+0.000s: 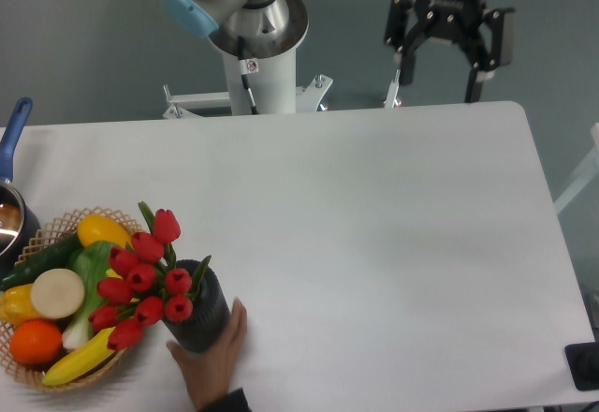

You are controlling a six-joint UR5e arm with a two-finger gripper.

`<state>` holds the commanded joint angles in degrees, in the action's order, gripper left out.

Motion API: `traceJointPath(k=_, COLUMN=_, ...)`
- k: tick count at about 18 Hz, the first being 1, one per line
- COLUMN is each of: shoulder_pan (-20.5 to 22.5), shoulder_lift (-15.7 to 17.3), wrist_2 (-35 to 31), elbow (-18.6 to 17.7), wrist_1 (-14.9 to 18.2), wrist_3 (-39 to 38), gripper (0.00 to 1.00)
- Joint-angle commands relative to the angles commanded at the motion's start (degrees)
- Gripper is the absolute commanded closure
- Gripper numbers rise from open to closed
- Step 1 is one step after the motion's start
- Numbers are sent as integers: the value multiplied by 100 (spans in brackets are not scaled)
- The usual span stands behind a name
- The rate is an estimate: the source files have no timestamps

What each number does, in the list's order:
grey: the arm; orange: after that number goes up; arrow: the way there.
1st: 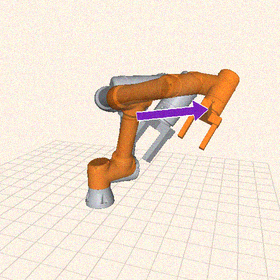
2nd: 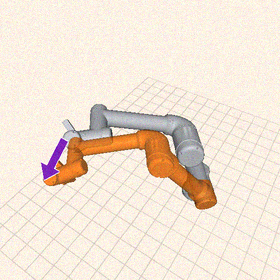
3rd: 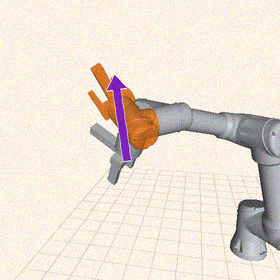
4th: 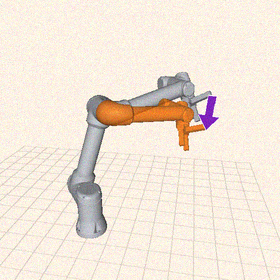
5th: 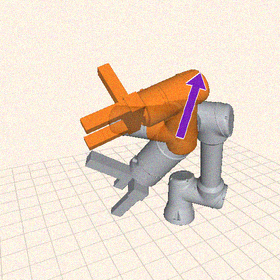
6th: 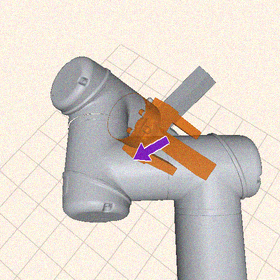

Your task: Insert the flowers into the vase

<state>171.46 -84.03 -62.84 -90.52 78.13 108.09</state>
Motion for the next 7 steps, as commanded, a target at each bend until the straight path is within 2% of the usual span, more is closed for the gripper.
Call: traceJointPath(k=7, shoulder_pan=133, shoulder_lift=150, wrist_2=35, elbow=-211, wrist_1=62, wrist_3=81, gripper=0)
